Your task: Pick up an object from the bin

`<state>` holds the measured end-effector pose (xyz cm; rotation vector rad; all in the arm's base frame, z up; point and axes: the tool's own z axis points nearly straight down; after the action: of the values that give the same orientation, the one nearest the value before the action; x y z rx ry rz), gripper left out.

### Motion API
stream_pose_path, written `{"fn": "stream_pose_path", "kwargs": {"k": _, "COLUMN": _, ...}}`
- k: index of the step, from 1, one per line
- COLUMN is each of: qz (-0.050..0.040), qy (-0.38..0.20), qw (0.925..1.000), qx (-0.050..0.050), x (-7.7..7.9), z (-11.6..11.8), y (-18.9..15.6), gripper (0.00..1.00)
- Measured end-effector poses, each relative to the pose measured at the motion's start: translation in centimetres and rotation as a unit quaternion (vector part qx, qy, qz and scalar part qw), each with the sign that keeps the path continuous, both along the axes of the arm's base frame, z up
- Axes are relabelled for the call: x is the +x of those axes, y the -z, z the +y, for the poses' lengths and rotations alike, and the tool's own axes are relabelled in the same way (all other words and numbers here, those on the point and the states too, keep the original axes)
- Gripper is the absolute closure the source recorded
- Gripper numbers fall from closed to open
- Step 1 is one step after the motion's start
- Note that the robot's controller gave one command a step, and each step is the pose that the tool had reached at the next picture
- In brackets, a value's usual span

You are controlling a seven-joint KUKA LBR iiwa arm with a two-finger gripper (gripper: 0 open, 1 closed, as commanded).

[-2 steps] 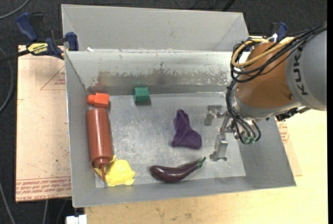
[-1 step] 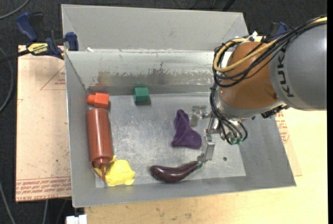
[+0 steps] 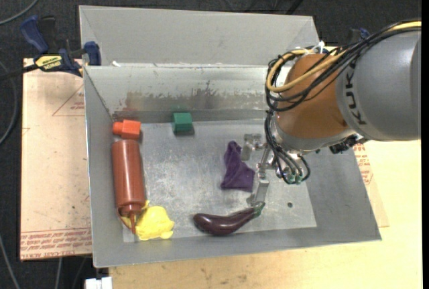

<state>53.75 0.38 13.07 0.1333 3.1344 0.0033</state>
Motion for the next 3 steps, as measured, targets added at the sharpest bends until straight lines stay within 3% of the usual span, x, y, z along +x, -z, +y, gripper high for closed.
{"fn": "stream_pose_path", "kwargs": {"k": 1, "qz": 0.0011, "qy": 0.042, "qw": 0.9991, "qx": 0.000, "x": 0.7, "z": -0.1, "y": 4.7, "gripper": 0.00}}
{"fn": "stream_pose_path", "kwargs": {"k": 2, "qz": -0.0019, "qy": 0.079, "qw": 0.9969, "qx": 0.001, "x": 1.3, "z": -0.6, "y": 6.0, "gripper": 1.00}}
{"fn": "stream_pose_path", "kwargs": {"k": 3, "qz": -0.0019, "qy": 0.079, "qw": 0.9969, "qx": 0.001, "x": 1.3, "z": -0.6, "y": 6.0, "gripper": 1.00}}
